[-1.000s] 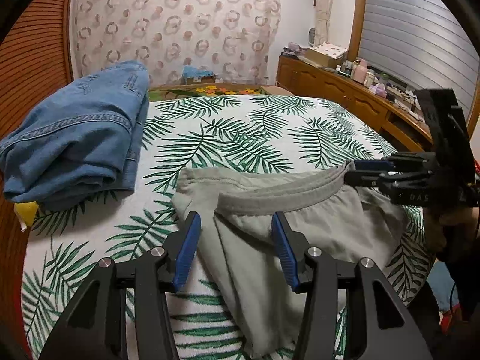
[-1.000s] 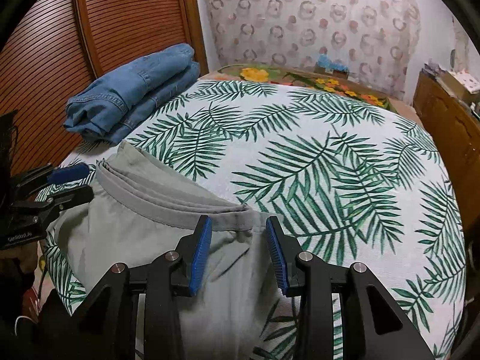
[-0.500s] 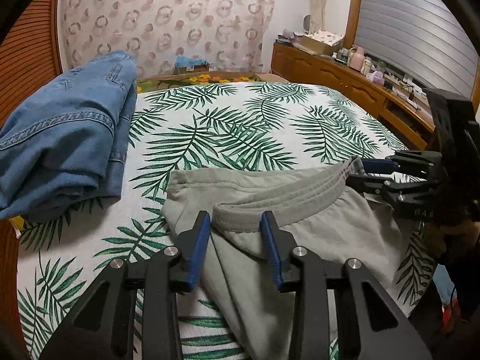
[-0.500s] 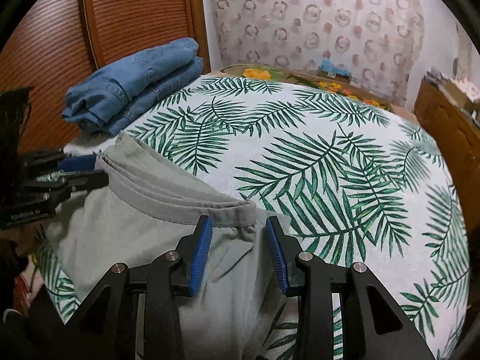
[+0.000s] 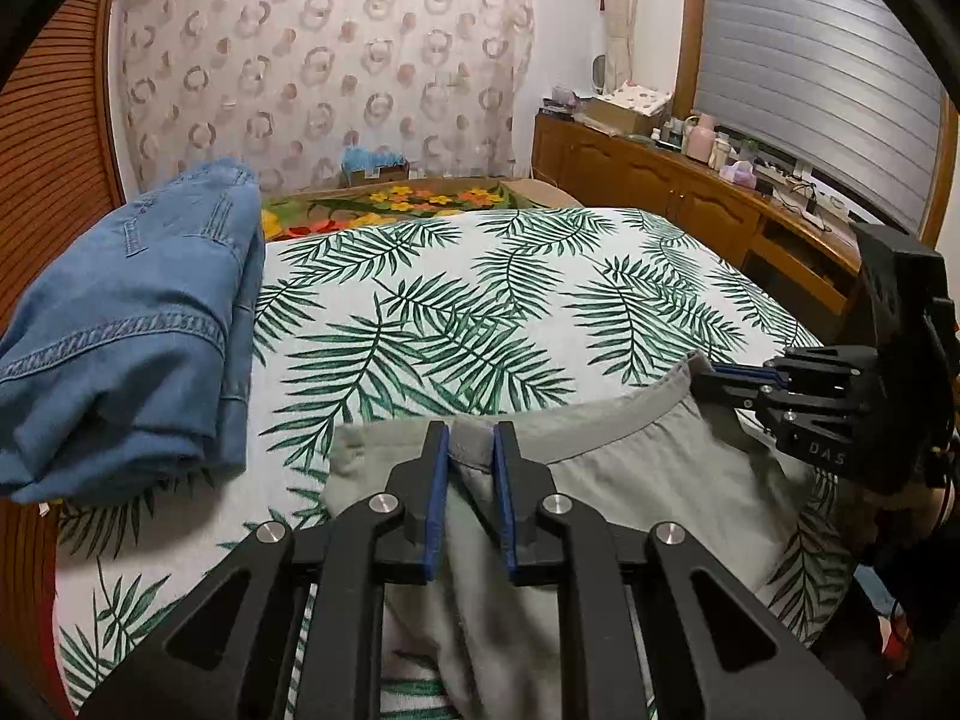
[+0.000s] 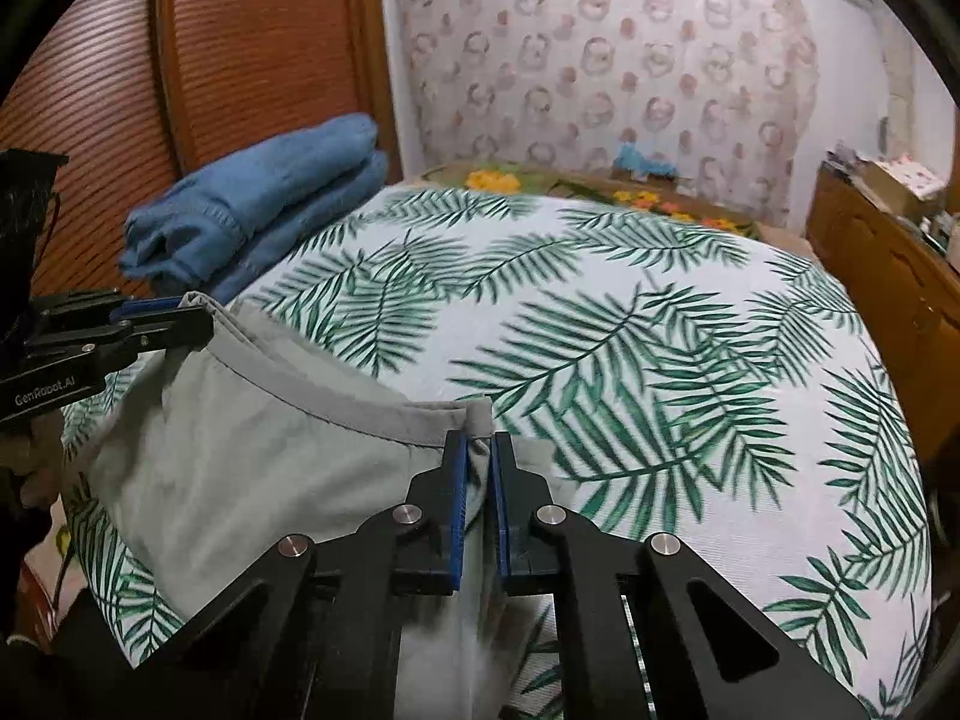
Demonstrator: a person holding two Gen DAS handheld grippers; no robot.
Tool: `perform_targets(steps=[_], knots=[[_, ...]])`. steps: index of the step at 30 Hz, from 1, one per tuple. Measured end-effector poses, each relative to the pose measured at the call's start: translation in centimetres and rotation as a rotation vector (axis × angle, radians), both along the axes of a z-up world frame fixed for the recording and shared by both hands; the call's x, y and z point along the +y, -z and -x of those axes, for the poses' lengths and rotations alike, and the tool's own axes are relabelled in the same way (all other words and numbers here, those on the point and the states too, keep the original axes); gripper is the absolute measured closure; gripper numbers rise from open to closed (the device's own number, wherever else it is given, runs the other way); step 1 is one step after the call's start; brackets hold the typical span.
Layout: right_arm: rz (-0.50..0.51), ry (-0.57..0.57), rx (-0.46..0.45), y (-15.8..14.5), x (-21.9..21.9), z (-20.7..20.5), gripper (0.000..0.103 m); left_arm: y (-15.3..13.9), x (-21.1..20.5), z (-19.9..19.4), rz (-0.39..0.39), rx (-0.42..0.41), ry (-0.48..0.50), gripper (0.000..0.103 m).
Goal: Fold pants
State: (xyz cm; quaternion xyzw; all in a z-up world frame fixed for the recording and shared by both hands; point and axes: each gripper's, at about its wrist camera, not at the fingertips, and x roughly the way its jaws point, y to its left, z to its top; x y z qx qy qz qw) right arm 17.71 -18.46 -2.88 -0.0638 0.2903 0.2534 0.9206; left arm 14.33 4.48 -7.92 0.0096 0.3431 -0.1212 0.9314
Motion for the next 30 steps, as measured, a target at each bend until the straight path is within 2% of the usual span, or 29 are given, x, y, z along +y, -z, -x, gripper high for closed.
perform_targets(steps=[5, 10, 11, 12, 14, 24, 30], knots=[[0.007, 0.040, 0.007, 0.1, 0.0, 0.0, 0.097, 0.7, -0.4, -0.9, -0.026, 0.023, -0.008, 0.087], [0.017, 0.031, 0.041, 0.4, 0.3, -0.7, 0.097, 1.1, -0.2, -0.6, -0.044, 0.048, -0.037, 0.078], [0.017, 0.031, 0.042, 0.3, 0.3, -0.8, 0.097, 1.0, -0.1, -0.5, -0.047, 0.047, -0.042, 0.072], [0.016, 0.031, 0.046, 0.4, 0.2, -0.8, 0.097, 1.0, 0.0, -0.2, -0.049, 0.043, -0.046, 0.061], [0.013, 0.031, 0.054, 0.3, 0.2, -0.9, 0.097, 0.9, 0.2, 0.5, -0.036, 0.040, -0.043, 0.053], [0.010, 0.032, 0.059, 0.4, 0.2, -1.0, 0.097, 2.5, -0.1, 4.6, -0.032, 0.085, -0.028, 0.053], [0.011, 0.033, 0.068, 0.5, 0.2, -1.1, 0.096, 3.2, 0.0, 5.3, -0.030, 0.099, -0.030, 0.053]])
